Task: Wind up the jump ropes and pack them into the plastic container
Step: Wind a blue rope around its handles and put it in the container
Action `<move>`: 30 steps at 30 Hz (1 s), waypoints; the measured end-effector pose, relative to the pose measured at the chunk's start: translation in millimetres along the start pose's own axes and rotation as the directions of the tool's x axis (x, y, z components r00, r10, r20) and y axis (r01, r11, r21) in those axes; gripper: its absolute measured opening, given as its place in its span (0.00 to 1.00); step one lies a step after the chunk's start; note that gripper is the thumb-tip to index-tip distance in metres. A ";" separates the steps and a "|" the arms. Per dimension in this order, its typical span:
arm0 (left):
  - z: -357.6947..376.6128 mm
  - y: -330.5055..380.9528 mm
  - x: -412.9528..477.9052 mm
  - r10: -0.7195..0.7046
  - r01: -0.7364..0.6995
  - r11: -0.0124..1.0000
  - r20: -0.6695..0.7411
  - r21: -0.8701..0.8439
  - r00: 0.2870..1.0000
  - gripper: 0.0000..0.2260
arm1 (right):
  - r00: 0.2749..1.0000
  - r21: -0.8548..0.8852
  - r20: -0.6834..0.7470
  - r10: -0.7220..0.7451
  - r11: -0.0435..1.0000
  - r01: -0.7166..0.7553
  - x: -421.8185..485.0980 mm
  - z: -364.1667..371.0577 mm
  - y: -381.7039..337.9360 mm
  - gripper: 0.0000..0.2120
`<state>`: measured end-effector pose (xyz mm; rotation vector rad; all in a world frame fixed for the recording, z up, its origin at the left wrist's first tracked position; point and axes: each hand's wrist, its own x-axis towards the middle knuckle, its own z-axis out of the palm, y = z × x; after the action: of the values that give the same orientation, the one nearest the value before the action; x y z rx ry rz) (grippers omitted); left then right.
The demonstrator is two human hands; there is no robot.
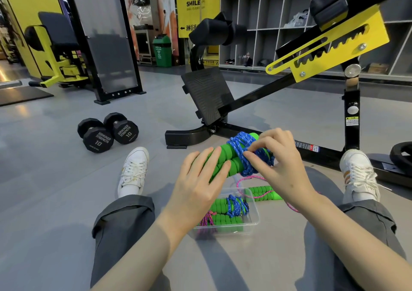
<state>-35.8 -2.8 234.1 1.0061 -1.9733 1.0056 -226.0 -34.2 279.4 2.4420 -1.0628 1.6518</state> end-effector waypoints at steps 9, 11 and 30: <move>-2.1 -4.4 -2.8 0.027 -0.027 0.999 0.007 0.018 1.000 0.10 | 0.985 -0.109 0.171 -0.026 0.993 0.045 7.4 -9.0 12.2 0.15; -0.3 -3.1 -3.7 0.032 -0.033 0.999 0.008 0.015 0.999 0.10 | 0.980 -0.106 0.187 -0.063 0.991 0.084 6.1 -8.1 13.7 0.14; 9.3 -11.2 -19.7 -0.021 0.022 0.998 0.031 -0.055 0.999 0.16 | 0.993 -0.035 0.115 -0.017 0.999 0.021 -3.6 1.3 18.2 0.11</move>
<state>-19.2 -8.9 217.1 1.0154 -1.9995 0.9246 -235.3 -46.8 269.5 2.5436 -1.0680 1.4893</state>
